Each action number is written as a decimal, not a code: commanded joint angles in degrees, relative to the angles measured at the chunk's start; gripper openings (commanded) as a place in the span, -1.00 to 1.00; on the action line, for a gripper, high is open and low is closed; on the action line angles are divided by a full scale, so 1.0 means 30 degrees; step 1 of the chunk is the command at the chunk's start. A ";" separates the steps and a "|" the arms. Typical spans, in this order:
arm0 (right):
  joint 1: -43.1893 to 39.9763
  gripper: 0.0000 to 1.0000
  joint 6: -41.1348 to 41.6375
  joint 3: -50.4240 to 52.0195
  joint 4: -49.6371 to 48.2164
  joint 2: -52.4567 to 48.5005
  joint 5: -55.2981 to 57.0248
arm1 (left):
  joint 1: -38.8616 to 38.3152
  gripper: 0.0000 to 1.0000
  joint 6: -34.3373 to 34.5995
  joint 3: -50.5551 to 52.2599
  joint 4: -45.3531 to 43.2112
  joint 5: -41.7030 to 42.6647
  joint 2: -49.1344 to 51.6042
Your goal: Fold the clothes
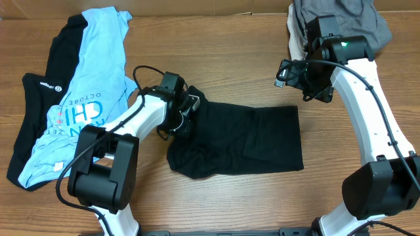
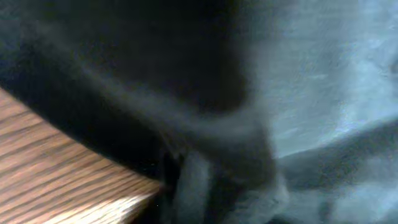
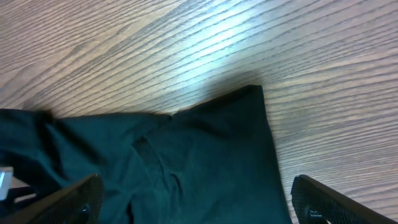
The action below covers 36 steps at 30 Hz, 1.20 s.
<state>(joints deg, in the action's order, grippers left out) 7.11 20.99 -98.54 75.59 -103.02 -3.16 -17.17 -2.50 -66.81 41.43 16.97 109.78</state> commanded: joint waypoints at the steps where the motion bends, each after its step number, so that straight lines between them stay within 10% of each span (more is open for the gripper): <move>1: -0.0036 1.00 0.0168 0.0102 -0.0087 0.0401 -0.0328 | 0.0022 -0.90 0.0138 0.0189 -0.0168 0.0131 0.0517; 20: -0.0044 0.93 -0.0707 0.0117 0.0933 0.0401 -0.0874 | 0.3089 -0.91 -0.1319 -0.4437 0.4641 -0.0444 0.0510; 23: -0.0036 0.55 -0.1756 0.0517 0.0619 0.0401 -0.2718 | 0.3220 -0.92 -0.1326 -0.4932 0.5166 -0.0998 0.0510; 27: -0.0022 -0.82 -0.2157 0.2135 -0.0204 0.0401 -0.3993 | 0.3220 -0.92 -0.1392 -0.5807 0.5887 -0.1217 0.0510; 36: -0.0022 -0.92 -0.2951 0.8954 -0.5355 0.0401 -0.7861 | 0.3045 -0.92 -0.1617 -0.8670 0.8007 -0.1137 0.0510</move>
<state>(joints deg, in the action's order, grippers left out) 7.11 14.26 -76.82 62.52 -103.02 -19.75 -7.84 -5.37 -89.43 64.66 13.91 110.83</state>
